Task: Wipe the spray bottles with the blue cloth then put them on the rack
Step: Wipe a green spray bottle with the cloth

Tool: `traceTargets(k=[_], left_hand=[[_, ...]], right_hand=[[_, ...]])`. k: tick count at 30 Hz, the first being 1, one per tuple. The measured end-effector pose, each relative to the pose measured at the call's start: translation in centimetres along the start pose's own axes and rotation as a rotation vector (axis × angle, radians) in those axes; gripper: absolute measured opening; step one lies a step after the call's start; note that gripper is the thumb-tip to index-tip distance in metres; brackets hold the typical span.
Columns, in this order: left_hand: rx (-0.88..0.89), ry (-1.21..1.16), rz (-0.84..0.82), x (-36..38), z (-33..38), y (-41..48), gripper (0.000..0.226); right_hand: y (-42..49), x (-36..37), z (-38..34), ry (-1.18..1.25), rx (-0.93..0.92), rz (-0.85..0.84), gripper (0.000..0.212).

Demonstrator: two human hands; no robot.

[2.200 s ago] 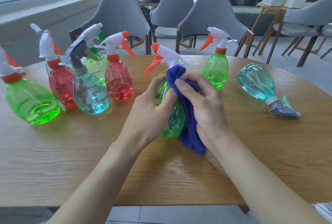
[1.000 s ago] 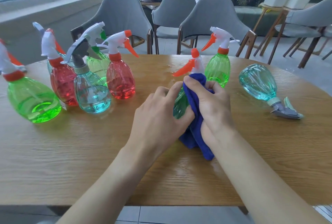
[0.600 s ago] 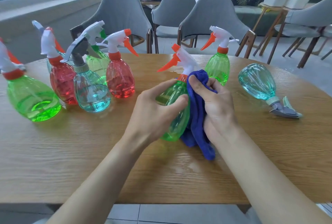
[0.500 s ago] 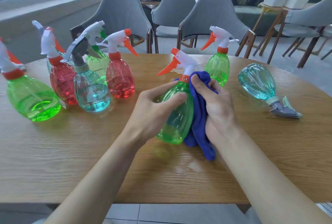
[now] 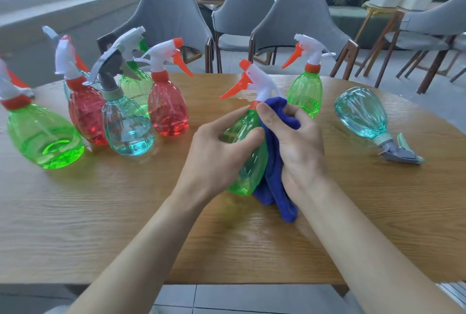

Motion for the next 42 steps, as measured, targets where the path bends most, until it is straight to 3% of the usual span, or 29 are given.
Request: traceTargets(k=[6, 12, 15, 18, 24, 29, 32, 34, 39, 42], left_hand=[[0.128, 0.286, -0.002, 0.1, -0.3, -0.2, 0.059], [0.014, 0.127, -0.034, 0.1, -0.7, -0.2, 0.052], [0.005, 0.088, -0.009, 0.1, -0.5, 0.0, 0.050], [0.069, 0.108, -0.021, 0.1, -0.4, 0.1, 0.044], [0.144, 0.325, -0.086, 0.3, -0.9, -0.2, 0.060], [-0.075, 0.057, -0.009, 0.2, -1.0, 0.4, 0.041], [-0.181, -0.105, 0.058, -0.8, -0.9, 1.0, 0.022], [-0.193, -0.156, 0.017, -1.1, -0.9, 1.0, 0.017], [-0.102, -0.024, -0.130, -0.8, -0.6, 0.7, 0.026], [-0.046, 0.065, -0.173, -0.9, -0.4, 0.6, 0.033]], right_hand=[[0.2, -0.2, -0.3, -0.130, -0.093, 0.034, 0.037], [0.6, -0.4, 0.5, 0.025, 0.005, 0.101, 0.040], [0.3, 0.0, 0.3, -0.125, -0.138, 0.091, 0.033], [0.0, 0.3, -0.1, -0.299, -0.227, 0.035, 0.039], [1.0, -0.8, 0.4, -0.086, -0.077, 0.173, 0.051], [1.9, -1.4, 1.0, 0.111, 0.069, 0.178, 0.040], [2.2, -1.8, 0.9, 0.149, 0.050, 0.221, 0.037], [2.3, -2.1, 0.4, 0.166, 0.015, 0.222, 0.033], [1.9, -1.8, -0.8, -0.020, -0.120, 0.075, 0.016], [1.7, -1.9, -1.0, -0.160, -0.135, 0.073, 0.030]])
Point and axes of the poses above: each hand's wrist, its own y-axis towards the middle knuckle, its own x-axis out of the palm, z = x × y, the point moved 2 cm from there along y, towards the middle knuckle, and after that the axes turned 10 degrees about x, right-handed, at the moved point
